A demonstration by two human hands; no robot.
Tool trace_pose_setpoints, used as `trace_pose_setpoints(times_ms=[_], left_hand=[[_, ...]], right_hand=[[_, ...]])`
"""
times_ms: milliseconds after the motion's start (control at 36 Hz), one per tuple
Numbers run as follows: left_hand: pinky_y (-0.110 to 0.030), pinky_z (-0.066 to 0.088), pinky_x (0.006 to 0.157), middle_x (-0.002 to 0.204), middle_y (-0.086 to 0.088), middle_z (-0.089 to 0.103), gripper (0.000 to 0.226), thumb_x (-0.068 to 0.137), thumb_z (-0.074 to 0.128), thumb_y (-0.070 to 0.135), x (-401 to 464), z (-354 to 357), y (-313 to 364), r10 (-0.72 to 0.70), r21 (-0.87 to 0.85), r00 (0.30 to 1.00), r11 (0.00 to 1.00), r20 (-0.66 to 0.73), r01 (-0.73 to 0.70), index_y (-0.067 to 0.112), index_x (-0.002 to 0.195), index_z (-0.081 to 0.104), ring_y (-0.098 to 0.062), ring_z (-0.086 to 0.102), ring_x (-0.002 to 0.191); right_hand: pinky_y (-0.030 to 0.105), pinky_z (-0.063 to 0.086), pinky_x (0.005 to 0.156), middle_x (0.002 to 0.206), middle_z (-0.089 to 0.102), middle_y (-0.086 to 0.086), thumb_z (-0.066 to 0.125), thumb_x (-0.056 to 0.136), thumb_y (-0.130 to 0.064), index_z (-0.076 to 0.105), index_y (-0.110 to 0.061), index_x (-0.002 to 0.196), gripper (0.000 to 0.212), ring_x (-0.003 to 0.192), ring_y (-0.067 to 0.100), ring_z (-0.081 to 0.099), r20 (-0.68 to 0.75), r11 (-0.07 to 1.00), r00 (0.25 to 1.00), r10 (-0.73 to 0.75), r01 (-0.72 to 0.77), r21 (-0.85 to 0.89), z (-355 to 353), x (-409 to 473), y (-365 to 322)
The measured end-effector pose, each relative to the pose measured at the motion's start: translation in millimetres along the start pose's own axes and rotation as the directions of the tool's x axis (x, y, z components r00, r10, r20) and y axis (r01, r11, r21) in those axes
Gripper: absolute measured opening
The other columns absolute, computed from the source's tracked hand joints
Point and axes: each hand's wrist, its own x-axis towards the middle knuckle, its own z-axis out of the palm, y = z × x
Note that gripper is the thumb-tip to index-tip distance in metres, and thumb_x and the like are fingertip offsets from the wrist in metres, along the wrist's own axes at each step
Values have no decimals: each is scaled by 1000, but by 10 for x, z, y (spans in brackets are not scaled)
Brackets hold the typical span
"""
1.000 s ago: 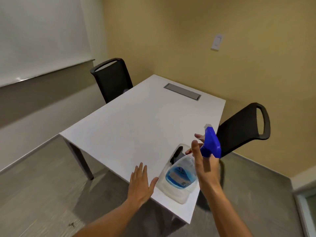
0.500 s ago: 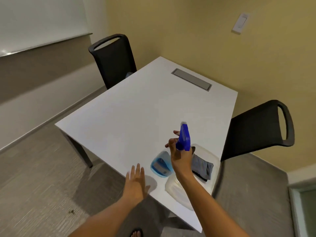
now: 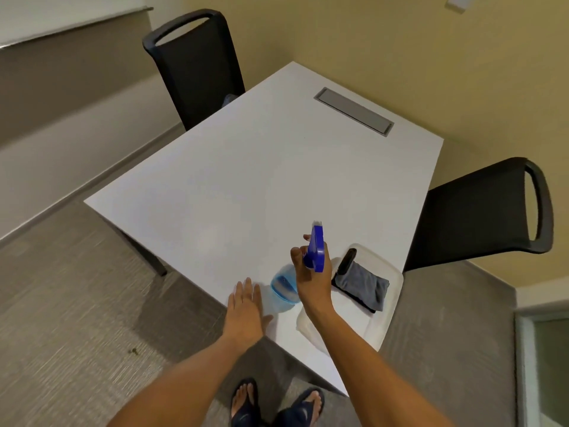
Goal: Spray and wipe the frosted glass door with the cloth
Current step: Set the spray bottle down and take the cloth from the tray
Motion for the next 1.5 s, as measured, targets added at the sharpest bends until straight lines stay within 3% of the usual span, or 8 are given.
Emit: trace_pose_setpoints(times_ms=[556,750,889,1111,1250,1361,1444,1500], left_hand=[[-50,6,136,179,-14,-12,103,103,52,59,21,135,16,42,115,998,992,47,-47,10,168,-10,-39,-6,166],[-49,2,134,178,-11,-16,102,104,49,60,-1,135,-77,-3,141,997,990,72,-7,14,168,-14,-37,-10,166],[-49,1,134,178,-9,-18,99,105,51,56,-15,120,-41,-4,103,997,995,82,-4,16,168,-14,-36,-12,166],[-46,9,136,178,-17,-11,94,106,41,60,-69,36,48,4,173,994,985,112,-23,6,169,-5,-38,-5,167],[-43,6,136,179,-15,0,89,107,35,61,-184,45,140,69,197,995,977,66,-81,7,169,1,-33,-1,167],[-40,22,134,175,-12,28,80,108,39,57,-312,36,254,99,150,995,983,31,-102,10,168,18,-28,28,162],[-36,40,124,159,-6,54,68,108,40,56,-417,59,330,143,108,990,984,-11,-141,16,163,35,-23,53,144],[-37,46,118,153,-5,61,77,106,19,65,-486,63,391,175,130,984,977,-23,-171,16,162,40,-23,60,136]], right_hand=[[6,50,73,90,61,-16,73,94,-22,48,-40,118,40,86,-5,65,142,998,989,45,-51,40,-134,12,225],[16,54,82,110,52,-7,80,77,-46,24,-48,140,85,94,2,62,227,992,966,128,-129,-11,-134,-18,168],[36,49,105,139,46,2,79,81,-46,5,-29,159,109,126,21,52,264,969,946,191,-139,-203,-330,-78,213],[46,39,116,134,42,-5,32,93,-64,0,-29,161,83,133,21,45,166,950,966,199,-149,-274,-872,-159,381],[10,45,90,135,45,0,38,98,-60,9,-24,161,78,113,7,50,24,940,977,210,-195,-281,-1189,-62,534],[48,35,119,157,35,6,47,102,-52,13,-21,161,75,142,25,38,47,918,974,223,-194,-346,-1377,-6,642],[55,29,121,165,26,9,54,101,-48,13,-19,162,79,150,30,28,62,881,961,268,-219,-419,-1479,42,729],[55,30,121,163,27,11,56,100,-47,15,-18,161,79,150,30,29,74,864,955,286,-224,-452,-1532,77,792]])
